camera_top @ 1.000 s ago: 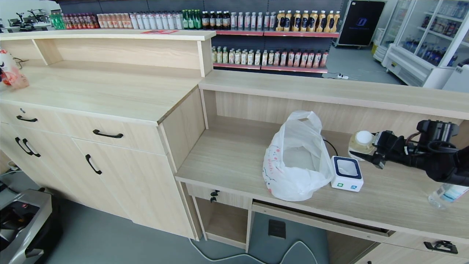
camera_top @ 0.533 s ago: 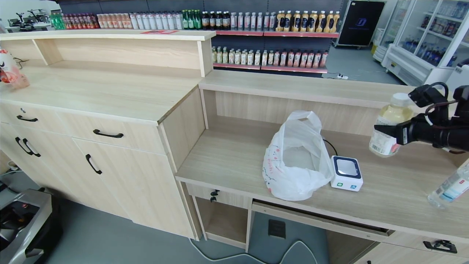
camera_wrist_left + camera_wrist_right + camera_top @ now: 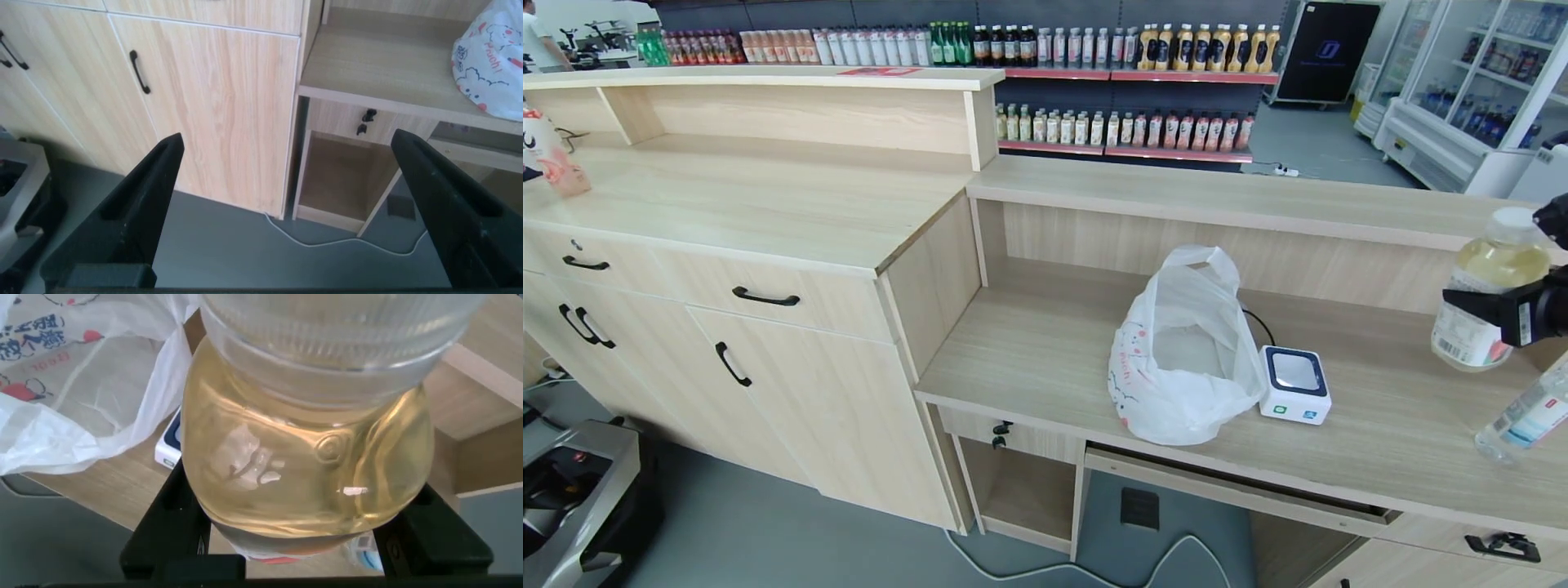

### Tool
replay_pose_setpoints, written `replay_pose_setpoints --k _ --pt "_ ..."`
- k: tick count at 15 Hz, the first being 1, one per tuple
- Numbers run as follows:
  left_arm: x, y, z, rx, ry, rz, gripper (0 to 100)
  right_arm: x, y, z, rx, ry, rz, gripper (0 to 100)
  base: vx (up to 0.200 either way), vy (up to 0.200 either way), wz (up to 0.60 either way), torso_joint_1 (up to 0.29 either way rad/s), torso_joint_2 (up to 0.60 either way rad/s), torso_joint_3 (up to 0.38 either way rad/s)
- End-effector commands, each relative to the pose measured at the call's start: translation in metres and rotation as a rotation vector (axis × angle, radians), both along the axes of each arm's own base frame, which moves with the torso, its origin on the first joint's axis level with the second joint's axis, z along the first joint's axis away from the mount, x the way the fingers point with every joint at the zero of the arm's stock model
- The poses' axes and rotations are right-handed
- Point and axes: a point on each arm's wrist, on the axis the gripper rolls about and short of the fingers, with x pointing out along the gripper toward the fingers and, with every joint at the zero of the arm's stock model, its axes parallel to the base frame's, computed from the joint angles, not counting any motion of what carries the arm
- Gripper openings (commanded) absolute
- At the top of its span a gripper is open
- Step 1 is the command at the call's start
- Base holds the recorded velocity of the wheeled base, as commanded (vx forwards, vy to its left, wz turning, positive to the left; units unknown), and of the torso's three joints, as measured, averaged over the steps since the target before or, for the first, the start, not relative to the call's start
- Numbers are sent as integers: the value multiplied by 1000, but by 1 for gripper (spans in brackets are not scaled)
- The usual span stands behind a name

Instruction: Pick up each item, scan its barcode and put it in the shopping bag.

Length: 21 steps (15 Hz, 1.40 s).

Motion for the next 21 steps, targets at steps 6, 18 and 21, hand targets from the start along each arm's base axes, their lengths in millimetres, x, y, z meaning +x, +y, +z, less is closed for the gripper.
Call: replay_pose_setpoints --k 6,18,21 --pt "0 0 0 0 0 0 100 28 6 -25 183 6 0 0 0 0 200 2 1 2" --pt "0 0 0 0 0 1 100 138 27 -127 230 -12 180 0 0 0 0 0 0 0" --pt "0 0 0 0 0 0 100 147 29 -140 233 0 218 0 0 0 0 0 0 0"
